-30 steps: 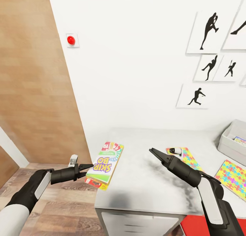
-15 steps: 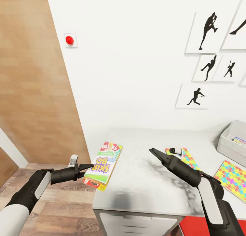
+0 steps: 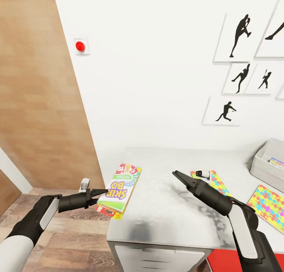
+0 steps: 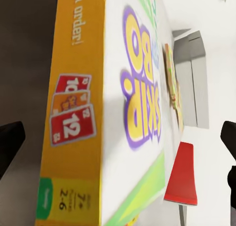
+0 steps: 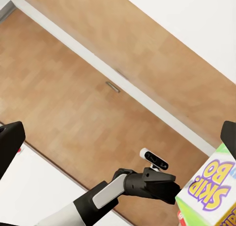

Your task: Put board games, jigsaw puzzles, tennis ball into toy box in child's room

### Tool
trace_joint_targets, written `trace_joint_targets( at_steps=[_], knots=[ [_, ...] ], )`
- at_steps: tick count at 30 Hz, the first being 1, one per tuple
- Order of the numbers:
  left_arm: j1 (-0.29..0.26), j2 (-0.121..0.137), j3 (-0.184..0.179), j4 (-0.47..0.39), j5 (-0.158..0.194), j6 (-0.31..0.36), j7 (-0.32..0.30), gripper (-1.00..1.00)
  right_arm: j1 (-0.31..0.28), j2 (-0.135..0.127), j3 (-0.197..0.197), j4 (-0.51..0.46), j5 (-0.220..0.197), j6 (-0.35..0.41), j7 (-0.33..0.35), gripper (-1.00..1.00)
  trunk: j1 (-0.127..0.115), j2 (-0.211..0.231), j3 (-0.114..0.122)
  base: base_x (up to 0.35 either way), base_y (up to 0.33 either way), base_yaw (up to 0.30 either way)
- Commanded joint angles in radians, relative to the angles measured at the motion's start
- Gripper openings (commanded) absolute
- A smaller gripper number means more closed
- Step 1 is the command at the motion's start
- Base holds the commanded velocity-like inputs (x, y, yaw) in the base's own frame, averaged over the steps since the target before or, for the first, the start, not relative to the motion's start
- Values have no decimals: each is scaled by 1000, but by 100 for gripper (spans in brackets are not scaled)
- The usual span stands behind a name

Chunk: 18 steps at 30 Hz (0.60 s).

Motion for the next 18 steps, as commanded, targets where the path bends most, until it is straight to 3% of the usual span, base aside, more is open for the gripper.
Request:
trace_joint_targets(
  at_steps=[1, 17, 18],
  knots=[
    [-1, 0, 1, 0, 1, 6, -2, 100, -1, 0, -1, 0, -1, 5, 2, 100, 0, -1, -1, 0, 0, 0],
    [0, 2, 1, 0, 2, 7, -4, 100, -1, -1, -1, 0, -2, 5, 2, 100, 0, -1, -1, 0, 0, 0],
    [0, 1, 0, 0, 2, 7, -4, -100, -1, -1, -1, 0, -2, 5, 2, 100, 0, -1, -1, 0, 0, 0]
  ],
)
